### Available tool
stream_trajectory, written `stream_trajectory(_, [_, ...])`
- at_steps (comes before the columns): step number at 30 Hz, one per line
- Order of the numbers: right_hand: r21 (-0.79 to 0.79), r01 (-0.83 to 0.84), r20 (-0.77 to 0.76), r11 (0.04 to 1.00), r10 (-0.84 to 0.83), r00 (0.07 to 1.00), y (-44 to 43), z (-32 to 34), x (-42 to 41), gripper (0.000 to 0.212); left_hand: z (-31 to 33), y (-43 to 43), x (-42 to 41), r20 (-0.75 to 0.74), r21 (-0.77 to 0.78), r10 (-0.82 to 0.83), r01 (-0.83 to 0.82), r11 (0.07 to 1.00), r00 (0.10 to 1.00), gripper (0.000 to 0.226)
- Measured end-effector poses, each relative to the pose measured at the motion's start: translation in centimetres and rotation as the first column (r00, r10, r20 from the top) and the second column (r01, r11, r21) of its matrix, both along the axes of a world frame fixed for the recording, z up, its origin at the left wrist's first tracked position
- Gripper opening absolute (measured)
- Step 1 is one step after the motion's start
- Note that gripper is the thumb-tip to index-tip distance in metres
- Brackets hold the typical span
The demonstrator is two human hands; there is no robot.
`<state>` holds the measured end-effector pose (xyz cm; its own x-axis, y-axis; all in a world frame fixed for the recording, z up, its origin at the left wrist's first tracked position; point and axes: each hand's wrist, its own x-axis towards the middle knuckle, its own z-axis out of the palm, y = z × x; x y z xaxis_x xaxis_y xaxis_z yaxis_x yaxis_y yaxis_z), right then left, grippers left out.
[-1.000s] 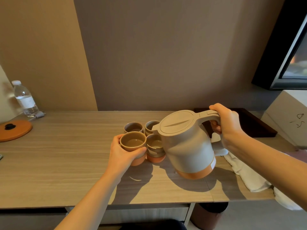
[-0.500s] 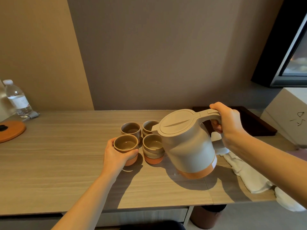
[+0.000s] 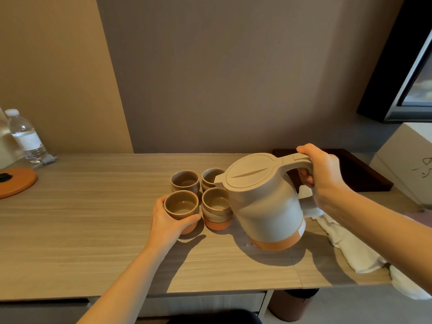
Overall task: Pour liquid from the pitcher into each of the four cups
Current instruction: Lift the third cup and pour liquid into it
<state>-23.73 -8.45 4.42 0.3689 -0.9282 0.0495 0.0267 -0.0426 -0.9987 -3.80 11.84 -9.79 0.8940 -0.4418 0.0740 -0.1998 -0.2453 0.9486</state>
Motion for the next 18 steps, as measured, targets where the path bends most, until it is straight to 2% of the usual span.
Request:
stream_trajectory(4, [0.005, -0.001, 0.000, 1.000, 0.001, 1.000, -0.1, -0.1, 0.1, 0.026, 1.2, 0.5, 0.6, -0.095, -0.001, -0.058, 0.058, 0.998, 0.994, 0.093])
stream_trajectory(9, [0.004, -0.001, -0.009, 1.000, 0.001, 1.000, 0.0, -0.1, 0.3, 0.024, 2.9, 0.2, 2.7, -0.195, -0.048, 0.007, -0.016, 0.999, 0.981, 0.087])
stream_trajectory(14, [-0.007, -0.010, -0.015, 1.000, 0.010, 1.000, -0.6, 0.2, 0.4, 0.027, 4.5, -1.4, 5.3, -0.243, 0.037, 0.028, -0.019, 0.999, 0.970, 0.089])
stream_trajectory(18, [-0.001, 0.000, -0.007, 1.000, 0.000, 1.000, -1.2, 0.3, 0.8, 0.029, 5.3, -3.3, 6.3, -0.258, 0.195, -0.029, 0.081, 0.977, 0.966, 0.095])
